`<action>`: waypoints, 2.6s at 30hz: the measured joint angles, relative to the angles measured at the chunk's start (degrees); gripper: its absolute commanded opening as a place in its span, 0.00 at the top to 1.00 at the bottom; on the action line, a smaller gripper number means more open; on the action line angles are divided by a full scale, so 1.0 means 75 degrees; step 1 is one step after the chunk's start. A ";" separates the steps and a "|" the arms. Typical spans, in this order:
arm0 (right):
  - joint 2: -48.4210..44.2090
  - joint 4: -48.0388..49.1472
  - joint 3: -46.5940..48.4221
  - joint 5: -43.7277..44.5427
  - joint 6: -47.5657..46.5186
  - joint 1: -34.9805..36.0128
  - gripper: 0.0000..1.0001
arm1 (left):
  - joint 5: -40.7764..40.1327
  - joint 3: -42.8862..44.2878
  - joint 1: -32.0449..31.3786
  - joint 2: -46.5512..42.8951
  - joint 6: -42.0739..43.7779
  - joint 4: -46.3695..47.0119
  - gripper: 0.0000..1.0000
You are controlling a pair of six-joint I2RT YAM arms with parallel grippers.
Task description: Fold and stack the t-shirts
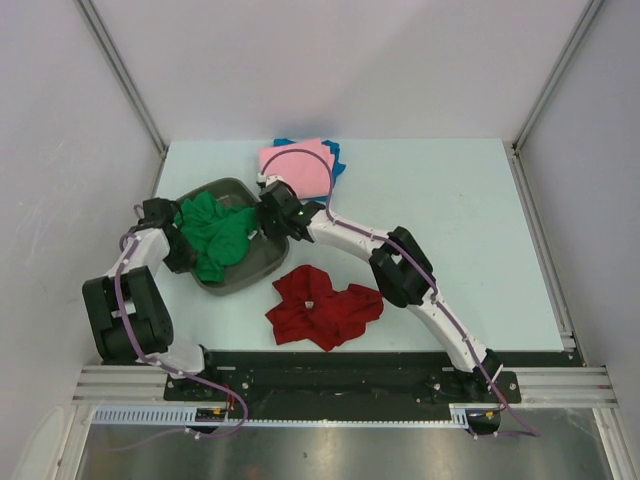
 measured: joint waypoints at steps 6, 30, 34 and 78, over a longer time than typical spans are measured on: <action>0.0038 0.0411 0.0440 -0.0245 0.0254 0.0117 0.00 | 0.0017 0.0425 -0.0003 0.0466 -0.0035 -0.0079 1.00; -0.5534 0.2401 -0.5604 0.0344 -0.0003 0.0516 0.00 | -0.0790 0.2588 0.0236 0.2226 0.0017 -0.0726 0.04; -0.5531 0.2334 -0.6038 0.0484 -0.0038 0.0784 0.00 | -0.0743 0.2430 0.0198 0.1641 0.0003 -0.0796 0.03; -1.0681 0.0085 -0.9559 0.2547 0.1399 -0.1422 0.00 | 0.1195 0.3110 -0.3821 0.3276 -0.2011 0.1064 0.06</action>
